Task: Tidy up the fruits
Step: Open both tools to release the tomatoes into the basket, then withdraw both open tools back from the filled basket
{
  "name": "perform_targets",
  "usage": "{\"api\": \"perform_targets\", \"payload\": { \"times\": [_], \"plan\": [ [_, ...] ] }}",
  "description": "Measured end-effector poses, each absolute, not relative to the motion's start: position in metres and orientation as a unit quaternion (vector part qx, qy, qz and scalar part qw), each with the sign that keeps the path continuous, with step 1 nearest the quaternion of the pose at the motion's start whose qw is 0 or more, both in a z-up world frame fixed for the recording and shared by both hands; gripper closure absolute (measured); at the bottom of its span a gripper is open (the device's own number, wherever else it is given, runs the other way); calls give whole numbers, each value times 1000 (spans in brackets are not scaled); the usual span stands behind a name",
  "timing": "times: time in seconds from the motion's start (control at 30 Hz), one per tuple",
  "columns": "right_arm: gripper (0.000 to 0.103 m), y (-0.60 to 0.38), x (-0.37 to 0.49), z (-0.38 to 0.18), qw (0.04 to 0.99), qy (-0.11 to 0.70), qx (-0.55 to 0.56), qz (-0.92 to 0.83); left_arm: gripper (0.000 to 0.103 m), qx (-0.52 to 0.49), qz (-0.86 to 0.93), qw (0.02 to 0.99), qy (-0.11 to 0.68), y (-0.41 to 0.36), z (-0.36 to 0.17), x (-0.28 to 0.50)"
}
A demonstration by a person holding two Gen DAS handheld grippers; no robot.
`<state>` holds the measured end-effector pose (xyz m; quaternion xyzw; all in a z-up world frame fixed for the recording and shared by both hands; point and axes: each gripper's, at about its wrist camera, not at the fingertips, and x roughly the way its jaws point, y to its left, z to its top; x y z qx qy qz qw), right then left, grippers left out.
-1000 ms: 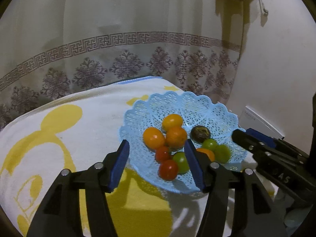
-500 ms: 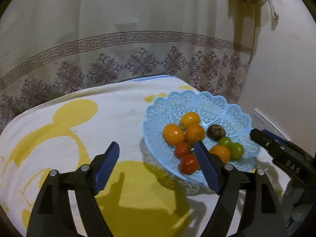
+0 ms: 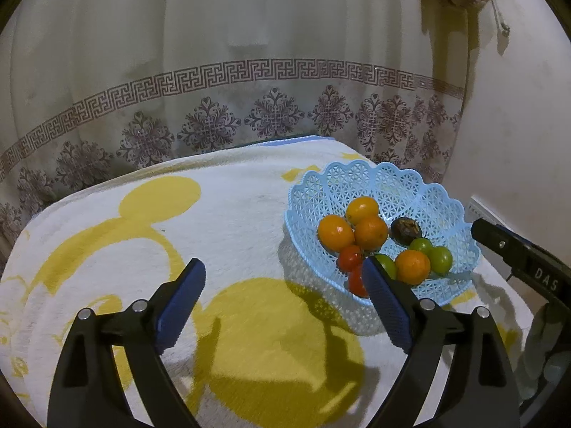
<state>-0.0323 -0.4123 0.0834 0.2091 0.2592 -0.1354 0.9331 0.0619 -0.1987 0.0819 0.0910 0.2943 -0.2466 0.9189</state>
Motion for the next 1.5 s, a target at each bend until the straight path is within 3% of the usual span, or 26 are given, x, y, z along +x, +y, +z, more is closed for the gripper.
{"api": "perform_targets", "payload": {
  "times": [0.27,0.43,1.5],
  "plan": [
    [16,-406,-42,89,936,252,205,-135,8,94,-240,922,290,-194,85,52],
    [8,-399,-44,91,938,254,200,-129,7,96,-234,925,285,-190,86,46],
    [3,-359,-49,84,942,275,115,-152,5,132,-208,933,261,-186,83,21]
  ]
}}
